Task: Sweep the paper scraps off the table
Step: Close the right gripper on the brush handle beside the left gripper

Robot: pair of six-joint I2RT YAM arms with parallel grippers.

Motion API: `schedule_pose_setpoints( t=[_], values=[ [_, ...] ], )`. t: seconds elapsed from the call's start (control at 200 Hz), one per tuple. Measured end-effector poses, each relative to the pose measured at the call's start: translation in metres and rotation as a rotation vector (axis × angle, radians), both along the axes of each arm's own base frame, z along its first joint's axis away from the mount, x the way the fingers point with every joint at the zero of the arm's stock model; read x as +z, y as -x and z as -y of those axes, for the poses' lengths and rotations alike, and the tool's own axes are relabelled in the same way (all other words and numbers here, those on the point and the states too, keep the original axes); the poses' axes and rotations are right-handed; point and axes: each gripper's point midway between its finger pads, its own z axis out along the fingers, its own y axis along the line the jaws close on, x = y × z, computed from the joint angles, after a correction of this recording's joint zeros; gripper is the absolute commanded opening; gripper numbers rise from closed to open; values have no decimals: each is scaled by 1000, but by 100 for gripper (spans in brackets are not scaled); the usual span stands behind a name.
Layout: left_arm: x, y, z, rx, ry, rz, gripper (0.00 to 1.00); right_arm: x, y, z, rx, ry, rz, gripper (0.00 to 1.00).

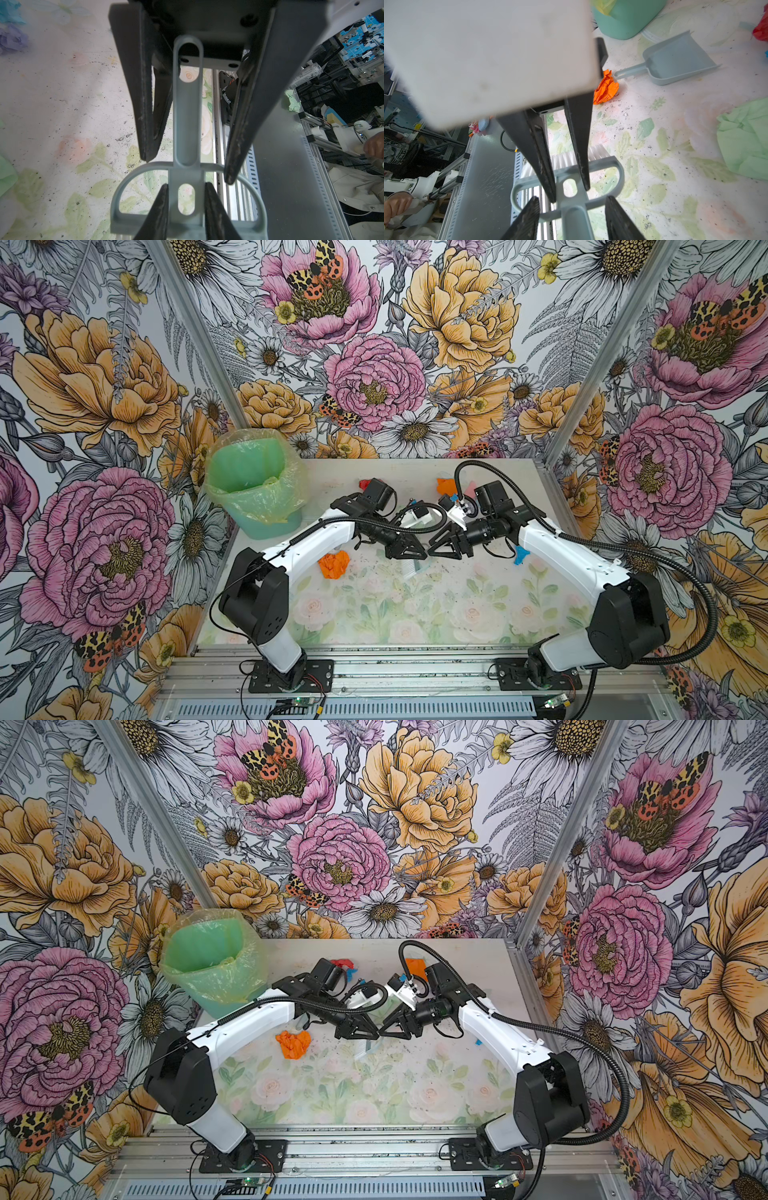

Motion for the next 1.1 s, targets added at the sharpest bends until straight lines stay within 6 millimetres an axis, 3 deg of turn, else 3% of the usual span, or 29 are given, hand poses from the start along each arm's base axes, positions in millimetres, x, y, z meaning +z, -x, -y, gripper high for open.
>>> schedule_pose_setpoints(
  t=[0.6,1.101],
  values=[
    [-1,1,-1,0,-4,-5,0,-1,0,0,-1,0,-1,41],
    [-1,-1,-2,2,-3,0,0,-2,-1,0,-3,4,3,51]
  ],
)
